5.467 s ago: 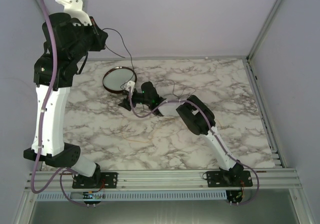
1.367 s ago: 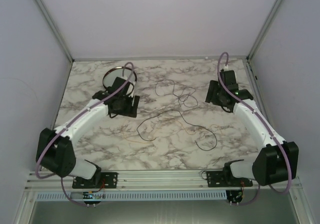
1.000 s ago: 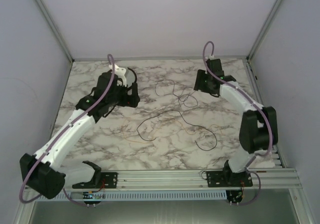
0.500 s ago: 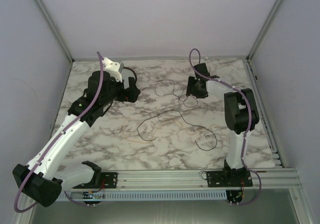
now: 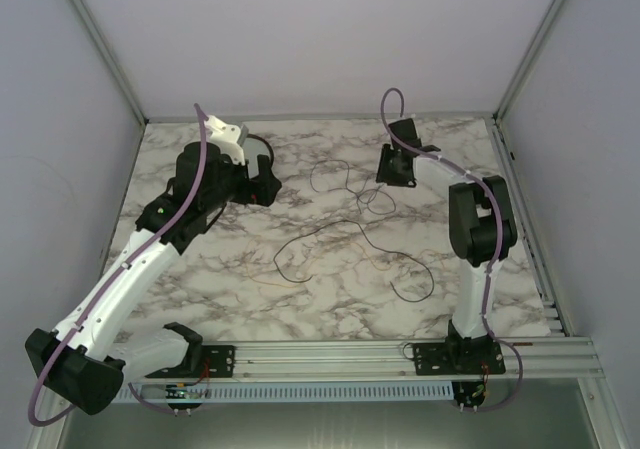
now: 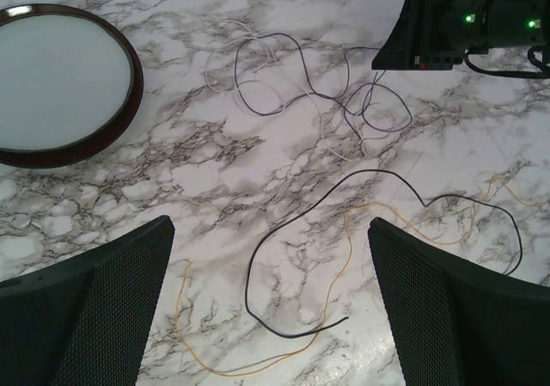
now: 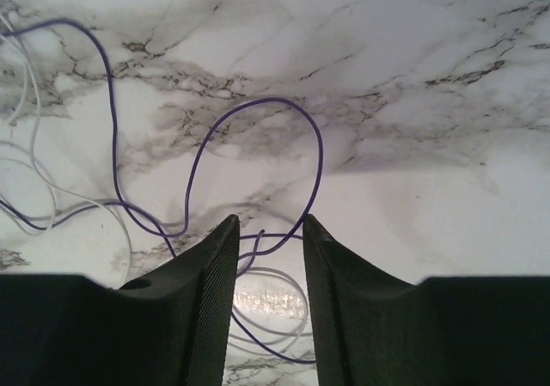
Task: Zip-tie the wires
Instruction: Pick up the cable at the center of the board.
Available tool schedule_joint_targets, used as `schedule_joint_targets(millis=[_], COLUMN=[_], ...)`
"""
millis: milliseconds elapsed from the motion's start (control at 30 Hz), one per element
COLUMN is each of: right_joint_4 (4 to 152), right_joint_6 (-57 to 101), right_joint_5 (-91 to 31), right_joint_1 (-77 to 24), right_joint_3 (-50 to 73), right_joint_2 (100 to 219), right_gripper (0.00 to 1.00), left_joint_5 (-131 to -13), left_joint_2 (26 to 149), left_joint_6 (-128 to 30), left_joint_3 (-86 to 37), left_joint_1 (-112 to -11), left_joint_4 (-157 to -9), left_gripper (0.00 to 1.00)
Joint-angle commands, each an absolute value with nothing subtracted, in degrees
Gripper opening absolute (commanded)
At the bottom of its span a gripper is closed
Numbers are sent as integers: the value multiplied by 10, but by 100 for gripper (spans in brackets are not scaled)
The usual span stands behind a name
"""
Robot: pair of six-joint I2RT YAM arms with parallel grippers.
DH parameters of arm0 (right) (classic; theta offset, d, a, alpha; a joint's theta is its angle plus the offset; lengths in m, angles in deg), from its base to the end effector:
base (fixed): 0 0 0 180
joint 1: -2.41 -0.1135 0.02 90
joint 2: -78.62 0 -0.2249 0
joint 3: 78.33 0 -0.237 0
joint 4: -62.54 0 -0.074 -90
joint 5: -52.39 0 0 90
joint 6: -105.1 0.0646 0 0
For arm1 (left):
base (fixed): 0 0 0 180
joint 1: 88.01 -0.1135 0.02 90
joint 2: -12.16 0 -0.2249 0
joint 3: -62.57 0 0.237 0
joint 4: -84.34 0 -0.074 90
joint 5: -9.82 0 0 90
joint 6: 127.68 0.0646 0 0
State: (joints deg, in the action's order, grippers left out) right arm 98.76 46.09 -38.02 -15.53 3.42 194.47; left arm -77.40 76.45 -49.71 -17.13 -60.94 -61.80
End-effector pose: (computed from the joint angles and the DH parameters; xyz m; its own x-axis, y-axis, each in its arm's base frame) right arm 0.4052 0.1307 0.1324 -0.8148 0.2774 -0.5090 0.1348 0.9447 0.2990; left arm 0.2500 -0.1313 0.3353 -0.3789 -0.0401 -0.9246 0.4259 0.8794 -0.2127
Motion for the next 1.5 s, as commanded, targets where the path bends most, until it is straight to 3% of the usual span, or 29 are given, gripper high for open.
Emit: schedule_joint_targets(millis=[0,300,500,733,933,1167,1467], right_joint_4=[971,970,979,986,980,1017,1020], right_joint_6=[467,462,448,404,364,354,382], right_joint_5=[-376,-375,-402,-486,-457,-418,-398], right_joint_1=[-144,-140,-152,-201,-223,-225,-224], right_joint_3=[3,-15,-42,-78,-146,-206,-265], right_joint_2=[1963,1980,1908,1784,1719,1666,1623], right_gripper=[31,0,0,0,0,0,0], left_joint_5=[-763,-759,-699,-704,-675,-660,-557], left_joint_2=[752,744,733,718,795,861,934], left_joint_6=[-496,-497,-440,-404,-404,-412,-491], left_joint_3=[-169,-176,-192,-184,-244,-244,-223], left_joint_1=[-609,-608,-609,-609,-610,-611,-606], left_joint_4=[-622,-617,-650,-819,-837,-912,-1021], left_gripper=[96,96,100,100,100,100,100])
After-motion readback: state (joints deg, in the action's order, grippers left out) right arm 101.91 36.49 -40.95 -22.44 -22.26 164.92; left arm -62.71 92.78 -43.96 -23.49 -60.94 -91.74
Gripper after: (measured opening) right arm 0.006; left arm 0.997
